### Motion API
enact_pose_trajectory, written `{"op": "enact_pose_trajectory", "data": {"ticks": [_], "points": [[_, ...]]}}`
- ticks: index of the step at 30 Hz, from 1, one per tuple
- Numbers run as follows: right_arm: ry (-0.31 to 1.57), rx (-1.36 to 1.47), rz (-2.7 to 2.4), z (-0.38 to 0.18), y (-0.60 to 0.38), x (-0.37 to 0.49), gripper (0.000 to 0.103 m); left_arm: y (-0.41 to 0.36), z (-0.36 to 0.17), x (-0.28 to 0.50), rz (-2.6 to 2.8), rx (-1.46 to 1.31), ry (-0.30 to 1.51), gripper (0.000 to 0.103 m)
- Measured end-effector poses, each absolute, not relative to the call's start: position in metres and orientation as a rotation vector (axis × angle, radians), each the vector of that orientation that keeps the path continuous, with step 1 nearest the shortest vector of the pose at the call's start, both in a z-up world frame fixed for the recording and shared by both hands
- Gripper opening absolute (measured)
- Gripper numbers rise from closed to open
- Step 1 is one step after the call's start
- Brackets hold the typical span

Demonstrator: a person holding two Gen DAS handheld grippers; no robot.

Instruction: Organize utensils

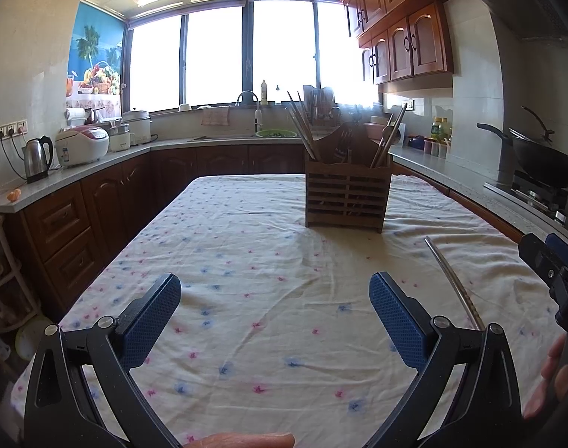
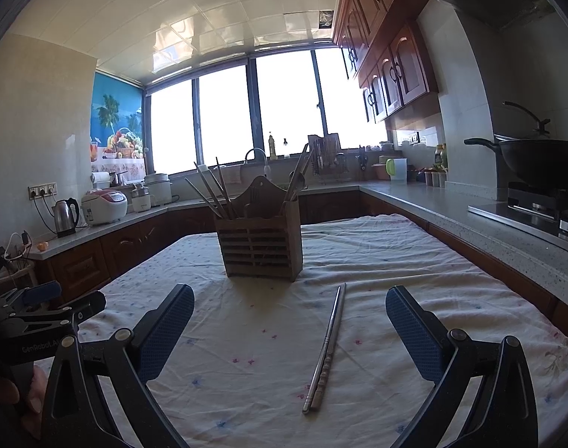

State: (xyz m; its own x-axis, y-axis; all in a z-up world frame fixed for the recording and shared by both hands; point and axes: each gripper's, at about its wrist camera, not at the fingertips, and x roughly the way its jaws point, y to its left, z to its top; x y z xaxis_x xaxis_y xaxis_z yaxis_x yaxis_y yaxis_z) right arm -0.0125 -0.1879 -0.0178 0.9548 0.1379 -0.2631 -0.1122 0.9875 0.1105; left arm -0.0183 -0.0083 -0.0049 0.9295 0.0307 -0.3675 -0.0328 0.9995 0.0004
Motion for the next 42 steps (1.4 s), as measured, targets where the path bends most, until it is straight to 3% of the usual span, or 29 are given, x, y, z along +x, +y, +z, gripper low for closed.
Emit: {"op": "enact_pose_trajectory", "data": {"ticks": [42], "points": [[0.276, 0.102, 0.137, -0.0154, -0.1805, -0.0112, 0.103, -0.0059, -0.0034, -0.0171, 0.038, 0.003, 0.382, 0.103]]}}
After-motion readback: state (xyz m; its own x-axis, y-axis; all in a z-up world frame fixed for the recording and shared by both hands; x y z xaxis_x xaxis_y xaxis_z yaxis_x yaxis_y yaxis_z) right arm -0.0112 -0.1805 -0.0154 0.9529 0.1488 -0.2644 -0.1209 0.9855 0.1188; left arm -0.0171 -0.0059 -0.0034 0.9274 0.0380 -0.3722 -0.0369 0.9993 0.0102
